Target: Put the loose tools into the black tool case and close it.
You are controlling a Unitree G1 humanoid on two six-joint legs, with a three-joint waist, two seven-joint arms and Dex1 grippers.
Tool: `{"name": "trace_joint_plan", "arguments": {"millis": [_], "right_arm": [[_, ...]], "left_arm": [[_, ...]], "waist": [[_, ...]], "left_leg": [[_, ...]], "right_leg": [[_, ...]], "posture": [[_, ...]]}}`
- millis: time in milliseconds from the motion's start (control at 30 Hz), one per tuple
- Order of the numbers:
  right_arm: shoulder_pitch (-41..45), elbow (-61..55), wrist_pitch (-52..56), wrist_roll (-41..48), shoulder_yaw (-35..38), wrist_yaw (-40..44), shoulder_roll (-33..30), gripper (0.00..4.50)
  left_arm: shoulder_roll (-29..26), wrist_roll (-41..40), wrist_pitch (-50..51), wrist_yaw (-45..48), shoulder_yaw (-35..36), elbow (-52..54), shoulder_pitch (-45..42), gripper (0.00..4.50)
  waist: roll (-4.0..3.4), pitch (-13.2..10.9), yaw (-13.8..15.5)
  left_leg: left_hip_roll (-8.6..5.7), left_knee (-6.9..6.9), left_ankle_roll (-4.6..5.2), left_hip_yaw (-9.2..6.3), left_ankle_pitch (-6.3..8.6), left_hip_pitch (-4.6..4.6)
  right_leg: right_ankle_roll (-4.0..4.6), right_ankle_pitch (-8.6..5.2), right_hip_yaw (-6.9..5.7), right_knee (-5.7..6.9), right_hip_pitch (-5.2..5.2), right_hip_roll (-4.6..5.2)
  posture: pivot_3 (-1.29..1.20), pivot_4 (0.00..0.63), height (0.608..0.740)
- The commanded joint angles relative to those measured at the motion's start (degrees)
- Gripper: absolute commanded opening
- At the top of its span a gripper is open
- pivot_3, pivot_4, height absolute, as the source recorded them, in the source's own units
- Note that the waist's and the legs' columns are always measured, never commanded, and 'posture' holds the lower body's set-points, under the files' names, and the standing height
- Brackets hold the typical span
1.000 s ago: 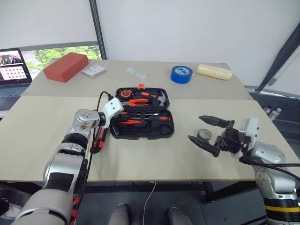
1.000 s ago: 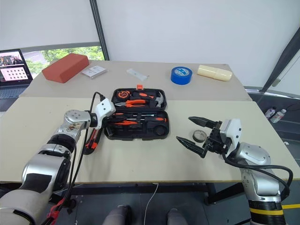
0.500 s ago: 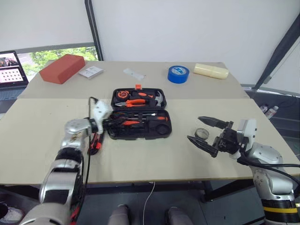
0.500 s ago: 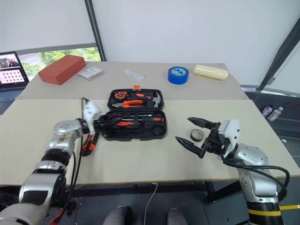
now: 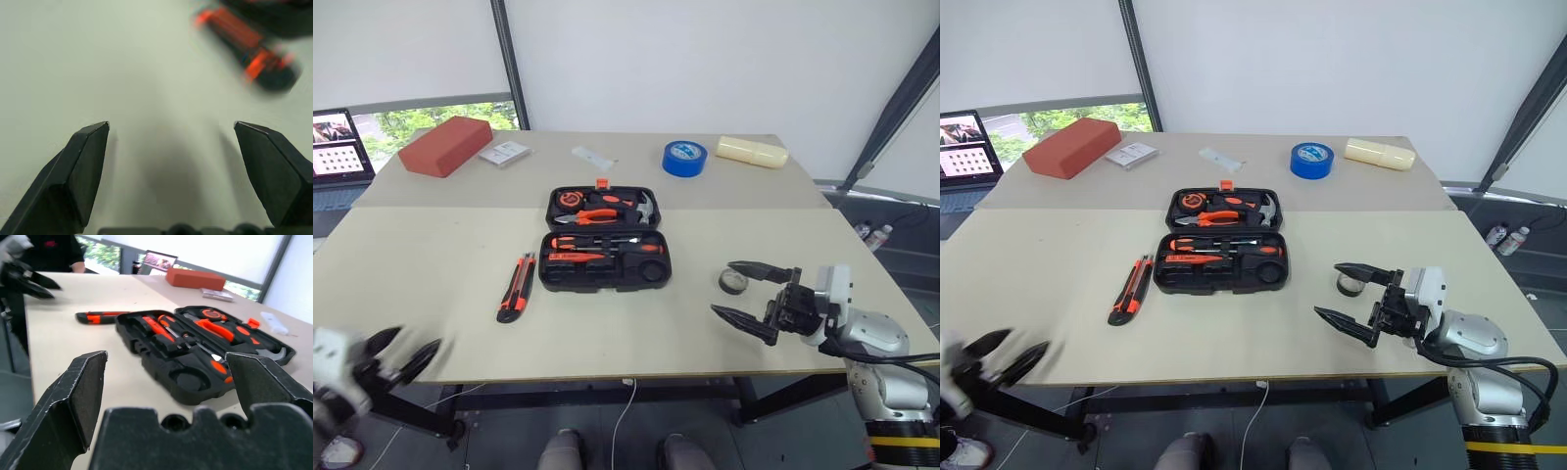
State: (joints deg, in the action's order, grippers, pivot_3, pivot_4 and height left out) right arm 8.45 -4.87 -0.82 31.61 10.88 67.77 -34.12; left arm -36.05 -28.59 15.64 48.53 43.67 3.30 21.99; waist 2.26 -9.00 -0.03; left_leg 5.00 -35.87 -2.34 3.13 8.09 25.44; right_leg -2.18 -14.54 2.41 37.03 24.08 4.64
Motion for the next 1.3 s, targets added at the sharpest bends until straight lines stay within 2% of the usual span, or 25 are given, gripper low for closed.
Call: {"name": "trace_joint_plan", "arguments": {"millis": [33, 167, 267, 333, 467, 500, 633, 767, 833, 867, 900, 1000, 1067, 1100, 1167, 1200, 1233, 1300], "right_arm": [[2.0, -0.3, -1.7, 1.0, 0.7, 1.6, -0.7, 4.50], [4.5, -0.6, -1.1, 1.1, -0.5, 2.2, -0.2, 4.50], [6.0, -2.6, 0.5, 1.8, -2.1, 2.5, -0.1, 4.50], [6.8, -3.7, 1.5, 2.1, -3.0, 2.2, 0.1, 4.50], [7.2, -5.0, 3.2, 2.5, -4.1, 1.1, 0.5, 4.50], [7.1, -5.2, 3.5, 2.6, -4.1, 0.9, 0.5, 4.50], [6.8, -6.1, 4.3, 2.7, -4.2, 0.4, 0.4, 4.50], [6.4, -7.0, 5.3, 3.4, -3.5, -0.6, 0.2, 4.50], [6.0, -7.5, 5.7, 3.6, -3.4, -0.9, 0.1, 4.50], [5.7, -7.8, 6.0, 3.9, -3.3, -1.2, 0.0, 4.50], [5.3, -8.1, 6.2, 4.1, -3.3, -1.3, 0.0, 4.50], [4.6, -8.6, 6.4, 4.2, -3.1, -1.6, -0.2, 4.50], [4.3, -8.8, 6.3, 4.3, -3.0, -1.7, -0.4, 4.50], [4.1, -8.9, 6.3, 4.3, -2.8, -1.9, -0.5, 4.50], [3.6, -8.3, 5.9, 4.1, -1.8, -1.9, -1.2, 4.50], [3.5, -7.8, 5.7, 4.1, -1.3, -1.7, -1.5, 4.50], [3.3, -7.3, 5.4, 3.9, -1.0, -1.4, -1.9, 4.50], [3.4, -6.4, 5.2, 3.8, -0.6, -0.8, -2.5, 4.50]], "left_arm": [[0.0, -4.8, 7.1, -4.7, 2.8, 9.9, 2.2, 4.41], [-1.8, -7.7, 18.3, -11.1, -1.6, 18.8, 0.4, 4.41], [-2.7, -9.3, 29.0, -20.5, -7.6, 23.4, -8.1, 4.41], [-1.2, -9.7, 35.6, -27.6, -11.5, 24.6, -15.6, 4.41], [1.0, -6.7, 40.6, -33.7, -20.2, 22.7, -25.8, 4.41], [1.5, -6.2, 41.0, -34.3, -21.8, 21.9, -27.4, 4.41], [2.7, -1.9, 41.6, -36.6, -28.1, 16.9, -31.7, 4.41], [3.2, 0.2, 44.3, -37.2, -32.0, 14.5, -32.7, 3.27], [3.4, 1.2, 44.4, -37.3, -32.6, 14.0, -32.6, 2.52], [3.6, 1.3, 43.4, -36.8, -32.2, 13.8, -32.5, 2.03], [3.5, 1.4, 42.7, -36.2, -31.6, 13.5, -32.2, 1.84], [2.6, 2.2, 36.8, -34.2, -27.5, 11.3, -31.3, 1.76], [0.7, 2.7, 34.1, -32.4, -24.8, 9.3, -30.6, 1.76], [-1.3, 4.3, 29.3, -30.3, -23.8, 7.3, -29.9, 1.76], [-8.4, 5.7, 13.3, -14.2, -24.6, 2.2, -30.4, 1.76], [-10.8, 5.0, 8.9, -7.4, -25.8, -0.1, -32.2, 1.76], [-12.1, 4.5, 5.8, -2.2, -27.7, -1.9, -35.2, 1.76], [-13.1, 4.8, 0.8, 6.1, -32.2, -5.0, -40.6, 1.76]], "waist": [[-0.01, 0.0, 0.6], [-0.01, 0.0, 0.7], [-0.01, 0.0, 0.8], [-0.01, 0.0, 0.8], [0.05, 0.0, 0.3], [0.06, 0.1, 0.1], [0.06, 0.0, -0.3], [0.06, 0.0, -0.3], [0.06, 0.0, -0.3], [0.06, 0.0, -0.3], [0.06, 0.0, -0.3], [0.05, 0.1, -0.3], [0.05, 0.1, -0.4], [0.05, 0.1, -0.7], [0.12, 0.0, -1.0], [0.14, 0.0, -0.8], [0.11, 0.0, -0.4], [0.08, 0.0, 0.9]], "left_leg": [[-0.02, 0.01, -0.01, 0.04, 0.01, 0.00], [-0.13, 0.00, -0.02, 0.18, 0.01, 0.00], [-0.15, 0.00, -0.02, 0.18, 0.01, 0.00], [-0.16, 0.00, -0.01, 0.16, 0.01, 0.00], [-0.15, -0.09, 0.11, -0.03, -0.08, 0.02], [-0.14, -0.08, 0.43, -0.07, -0.27, 0.00], [-0.12, 0.14, 0.53, -0.17, -0.28, 0.00], [-0.13, 0.17, 0.53, -0.19, -0.28, 0.02], [-0.14, 0.12, 0.52, -0.17, -0.28, 0.01], [-0.14, 0.11, 0.51, -0.16, -0.28, 0.00], [-0.14, 0.10, 0.51, -0.17, -0.28, -0.01], [-0.14, 0.10, 0.48, -0.16, -0.26, -0.04], [-0.12, 0.11, 0.46, -0.16, -0.25, -0.05], [-0.12, 0.12, 0.46, -0.17, -0.25, -0.05], [-0.10, 0.16, 0.48, -0.16, -0.26, -0.04], [-0.07, 0.22, 0.46, -0.18, -0.25, 0.06], [-0.07, 0.25, 0.45, -0.20, -0.26, 0.14], [-0.09, 0.24, 0.05, -0.13, -0.01, 0.14]], "right_leg": [[0.01, 0.00, -0.02, 0.00, 0.00, 0.06], [0.02, 0.01, -0.04, -0.02, 0.03, 0.27], [0.01, 0.02, -0.06, 0.00, 0.03, 0.26], [-0.02, 0.05, -0.08, 0.03, 0.00, 0.23], [-0.35, 0.43, 0.13, 0.01, -0.42, -0.07], [-0.33, 0.41, 0.18, -0.01, -0.46, -0.15], [-0.21, 0.30, 0.19, 0.00, -0.34, -0.25], [-0.19, 0.29, 0.19, 0.02, -0.27, -0.24], [-0.20, 0.28, 0.19, 0.01, -0.31, -0.22], [-0.21, 0.29, 0.19, 0.01, -0.33, -0.21], [-0.21, 0.29, 0.19, 0.00, -0.35, -0.21], [-0.20, 0.29, 0.19, 0.00, -0.37, -0.20], [-0.16, 0.29, 0.19, 0.00, -0.34, -0.20], [-0.15, 0.29, 0.19, 0.00, -0.30, -0.21], [-0.14, 0.29, 0.20, 0.01, -0.15, -0.23], [0.13, 0.25, 0.20, 0.04, 0.04, -0.28], [0.44, 0.22, 0.15, 0.05, 0.11, -0.27], [0.52, 0.14, 0.09, -0.01, 0.07, -0.18]], "posture": [[0.00, 0.150, 0.740], [0.00, 0.150, 0.740], [0.00, 0.150, 0.740], [0.00, 0.150, 0.740], [0.00, 0.150, 0.740], [0.00, 0.150, 0.740], [0.00, 0.150, 0.740], [0.00, 0.150, 0.740], [0.00, 0.150, 0.740], [0.00, 0.150, 0.740], [0.00, 0.150, 0.740], [0.00, 0.150, 0.740], [0.00, 0.150, 0.740], [0.00, 0.150, 0.740], [0.00, 0.150, 0.740], [0.00, 0.150, 0.740], [0.00, 0.150, 0.740], [0.00, 0.150, 0.740]]}}
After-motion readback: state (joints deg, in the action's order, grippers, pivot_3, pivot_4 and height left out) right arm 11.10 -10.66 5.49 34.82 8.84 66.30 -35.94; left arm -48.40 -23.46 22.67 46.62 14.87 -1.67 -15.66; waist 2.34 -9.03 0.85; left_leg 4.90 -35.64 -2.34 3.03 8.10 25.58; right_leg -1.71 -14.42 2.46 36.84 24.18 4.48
